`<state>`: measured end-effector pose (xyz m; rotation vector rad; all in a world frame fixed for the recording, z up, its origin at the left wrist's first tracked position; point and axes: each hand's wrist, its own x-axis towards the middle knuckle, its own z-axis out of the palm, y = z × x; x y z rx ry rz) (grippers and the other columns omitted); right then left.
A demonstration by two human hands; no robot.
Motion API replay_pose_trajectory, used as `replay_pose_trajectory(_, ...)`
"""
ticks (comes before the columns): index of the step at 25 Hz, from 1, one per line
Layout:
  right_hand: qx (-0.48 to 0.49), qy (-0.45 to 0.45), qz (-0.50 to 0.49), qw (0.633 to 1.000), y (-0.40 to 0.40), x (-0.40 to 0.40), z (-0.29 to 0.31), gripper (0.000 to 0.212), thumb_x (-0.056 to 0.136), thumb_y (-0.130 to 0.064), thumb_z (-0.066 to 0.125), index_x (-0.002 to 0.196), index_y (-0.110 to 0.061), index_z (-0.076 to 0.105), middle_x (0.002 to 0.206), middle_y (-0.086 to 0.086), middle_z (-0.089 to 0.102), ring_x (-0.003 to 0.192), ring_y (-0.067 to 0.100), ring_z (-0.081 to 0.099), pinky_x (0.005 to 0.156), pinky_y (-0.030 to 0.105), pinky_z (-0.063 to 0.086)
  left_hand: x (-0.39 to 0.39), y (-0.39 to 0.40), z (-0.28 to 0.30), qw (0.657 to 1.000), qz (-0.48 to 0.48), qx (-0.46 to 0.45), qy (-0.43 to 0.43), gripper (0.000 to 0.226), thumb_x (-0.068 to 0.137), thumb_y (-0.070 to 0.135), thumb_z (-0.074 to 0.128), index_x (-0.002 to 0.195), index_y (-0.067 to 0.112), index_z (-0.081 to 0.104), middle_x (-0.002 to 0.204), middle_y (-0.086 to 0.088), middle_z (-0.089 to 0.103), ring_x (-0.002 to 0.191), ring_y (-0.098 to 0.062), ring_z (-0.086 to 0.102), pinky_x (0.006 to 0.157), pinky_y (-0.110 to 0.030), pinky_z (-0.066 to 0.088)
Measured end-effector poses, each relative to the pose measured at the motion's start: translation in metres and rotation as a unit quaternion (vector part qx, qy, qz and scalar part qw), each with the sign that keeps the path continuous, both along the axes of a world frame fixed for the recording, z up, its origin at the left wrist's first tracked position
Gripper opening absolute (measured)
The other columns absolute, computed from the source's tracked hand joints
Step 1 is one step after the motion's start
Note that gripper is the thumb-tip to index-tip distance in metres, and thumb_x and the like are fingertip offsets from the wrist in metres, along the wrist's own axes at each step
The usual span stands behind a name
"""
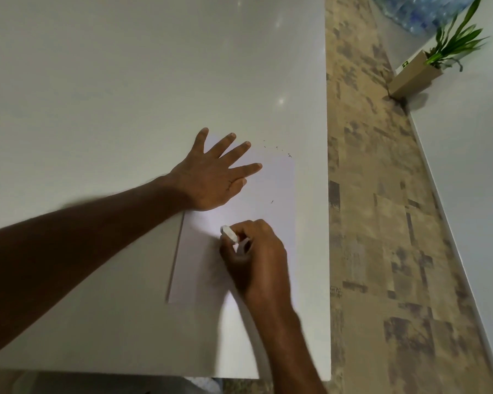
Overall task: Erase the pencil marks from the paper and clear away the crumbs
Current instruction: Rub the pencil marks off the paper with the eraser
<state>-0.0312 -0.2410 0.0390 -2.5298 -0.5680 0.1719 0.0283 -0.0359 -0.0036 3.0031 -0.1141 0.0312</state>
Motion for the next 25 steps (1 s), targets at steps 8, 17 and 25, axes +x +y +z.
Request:
replay_pose_trajectory(8, -0.009, -0.022, -0.018, 1.0, 0.004, -0.004, 0.003, 0.014, 0.096, -0.029, 0.069, 0.083, -0.024, 0.066, 0.084, -0.009, 0.06, 0.075, 0.006, 0.054, 0.066, 0.011, 0.038, 0.0, 0.0, 0.0, 1.0, 0.0, -0.001, 0.003, 0.055, 0.101, 0.053, -0.006, 0.156, 0.05, -0.012, 0.169, 0.005, -0.015, 0.156, -0.026, -0.013, 0.119, -0.067, -0.004)
replay_pose_trajectory(17, -0.017, -0.017, -0.02, 1.0, 0.006, 0.002, 0.006, 0.015, 0.095, -0.03, 0.068, 0.081, -0.024, 0.067, 0.083, -0.009, 0.06, 0.073, 0.008, 0.05, 0.065, 0.014, 0.037, 0.001, 0.0, 0.001, 1.0, 0.0, 0.001, 0.005, 0.055, 0.101, 0.053, -0.005, 0.156, 0.049, -0.012, 0.169, 0.004, -0.015, 0.156, -0.027, -0.014, 0.119, -0.067, -0.004)
replay_pose_trajectory(25, 0.009, -0.046, -0.095, 0.994, 0.004, 0.025, 0.009, 0.019, 0.097, -0.026, 0.067, 0.078, -0.022, 0.066, 0.08, -0.007, 0.06, 0.071, 0.01, 0.052, 0.062, 0.016, 0.033, 0.001, 0.0, 0.003, 1.0, 0.0, -0.005, 0.006, 0.055, 0.102, 0.053, -0.004, 0.157, 0.048, -0.01, 0.17, 0.003, -0.014, 0.156, -0.027, -0.013, 0.119, -0.067, -0.004)
